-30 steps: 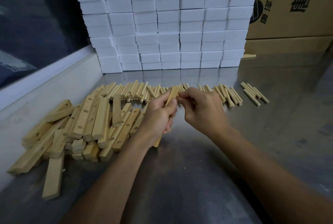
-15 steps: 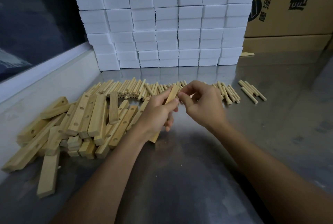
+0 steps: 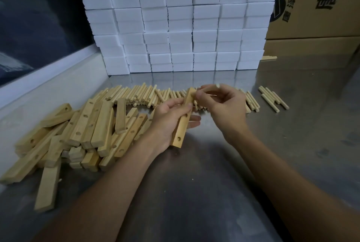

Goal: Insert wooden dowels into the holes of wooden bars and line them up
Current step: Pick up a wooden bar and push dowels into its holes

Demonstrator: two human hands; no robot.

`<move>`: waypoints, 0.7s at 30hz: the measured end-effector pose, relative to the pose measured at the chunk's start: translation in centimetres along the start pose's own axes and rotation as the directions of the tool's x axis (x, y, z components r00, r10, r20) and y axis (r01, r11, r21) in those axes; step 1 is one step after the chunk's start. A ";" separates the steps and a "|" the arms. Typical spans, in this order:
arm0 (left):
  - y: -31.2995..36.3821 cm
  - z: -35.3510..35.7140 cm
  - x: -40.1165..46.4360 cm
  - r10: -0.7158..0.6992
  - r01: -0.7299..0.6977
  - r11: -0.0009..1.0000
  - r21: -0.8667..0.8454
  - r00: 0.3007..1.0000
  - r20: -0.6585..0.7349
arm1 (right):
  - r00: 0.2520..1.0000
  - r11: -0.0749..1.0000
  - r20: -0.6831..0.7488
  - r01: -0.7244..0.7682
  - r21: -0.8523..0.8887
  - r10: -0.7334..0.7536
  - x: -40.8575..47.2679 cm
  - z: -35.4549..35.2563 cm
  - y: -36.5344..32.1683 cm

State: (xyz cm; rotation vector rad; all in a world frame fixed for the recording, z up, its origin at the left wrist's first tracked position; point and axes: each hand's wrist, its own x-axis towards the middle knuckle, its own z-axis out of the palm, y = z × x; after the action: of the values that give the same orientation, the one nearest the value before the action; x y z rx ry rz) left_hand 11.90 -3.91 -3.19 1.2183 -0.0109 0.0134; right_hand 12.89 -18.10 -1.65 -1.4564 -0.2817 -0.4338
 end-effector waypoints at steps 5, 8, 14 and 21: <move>-1.0 -0.5 -0.9 -0.006 0.007 0.998 -0.069 1.000 0.015 | 0.997 0.997 -0.020 0.071 -0.042 -0.071 -1.2 0.9 1.3; -1.1 -0.8 -1.3 0.003 -0.001 0.998 -0.057 0.999 0.033 | 0.997 0.995 -0.003 0.082 -0.063 -0.083 -1.8 1.1 1.4; -1.1 -0.7 -1.9 0.015 -0.014 1.000 -0.015 1.000 0.017 | 0.999 0.997 0.011 0.048 -0.056 -0.047 -2.2 1.1 1.0; -1.0 -0.7 -1.9 -0.010 0.002 0.997 -0.082 0.996 -0.089 | 1.000 0.982 0.025 0.011 -0.188 -0.006 -2.2 1.1 1.6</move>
State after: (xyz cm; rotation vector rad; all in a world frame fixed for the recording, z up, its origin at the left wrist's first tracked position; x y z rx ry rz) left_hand 10.06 -3.65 -4.42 1.1345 0.0698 0.0617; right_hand 11.76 -16.72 -3.97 -1.6464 -0.2723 -0.4592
